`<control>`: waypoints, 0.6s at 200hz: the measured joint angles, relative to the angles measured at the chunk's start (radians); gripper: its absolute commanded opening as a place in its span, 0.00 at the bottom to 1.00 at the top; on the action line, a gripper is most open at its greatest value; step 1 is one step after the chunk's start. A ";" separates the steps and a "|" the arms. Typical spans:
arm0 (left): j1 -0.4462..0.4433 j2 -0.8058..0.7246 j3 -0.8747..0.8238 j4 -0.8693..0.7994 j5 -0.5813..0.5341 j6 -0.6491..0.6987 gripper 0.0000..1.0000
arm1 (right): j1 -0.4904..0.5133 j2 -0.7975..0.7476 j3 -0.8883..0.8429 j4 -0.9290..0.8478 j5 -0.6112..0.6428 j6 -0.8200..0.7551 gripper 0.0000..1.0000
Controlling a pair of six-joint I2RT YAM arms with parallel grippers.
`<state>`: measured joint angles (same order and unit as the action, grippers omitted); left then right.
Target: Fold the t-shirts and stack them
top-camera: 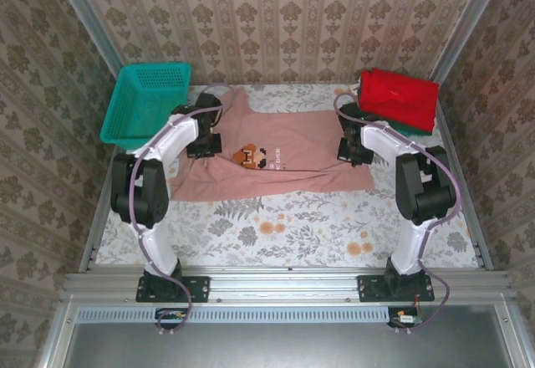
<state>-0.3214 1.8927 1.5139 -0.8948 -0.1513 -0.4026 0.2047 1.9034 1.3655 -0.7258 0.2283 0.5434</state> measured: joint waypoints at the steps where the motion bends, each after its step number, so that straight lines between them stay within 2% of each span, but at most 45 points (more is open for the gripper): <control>1: 0.001 0.005 0.002 -0.001 0.000 0.001 0.07 | 0.000 0.003 0.003 0.000 0.000 -0.001 0.04; 10: 0.003 0.033 0.019 -0.003 0.002 0.008 0.12 | -0.002 0.024 0.021 0.000 -0.001 -0.007 0.08; 22: 0.003 0.069 0.038 -0.006 0.003 0.018 0.27 | -0.002 0.043 0.043 -0.005 -0.001 -0.017 0.10; 44: 0.003 0.107 0.075 -0.028 0.008 0.033 0.37 | -0.004 0.054 0.080 -0.022 0.002 -0.031 0.23; 56: 0.003 0.116 0.104 -0.044 0.009 0.039 0.49 | -0.007 0.054 0.110 -0.040 0.013 -0.047 0.25; 71: 0.003 0.110 0.132 -0.057 0.005 0.048 0.59 | -0.011 0.049 0.138 -0.052 0.039 -0.056 0.34; 96: 0.002 0.060 0.135 -0.067 -0.004 0.048 0.67 | -0.014 -0.014 0.116 -0.070 0.062 -0.073 0.39; 120: -0.006 -0.080 0.079 -0.054 -0.018 0.048 0.67 | 0.010 -0.203 -0.065 -0.015 0.024 -0.073 0.42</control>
<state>-0.3279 1.8130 1.5929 -0.9489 -0.1692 -0.3542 0.2142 1.7000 1.3006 -0.7410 0.2520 0.4702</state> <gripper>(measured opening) 0.669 0.414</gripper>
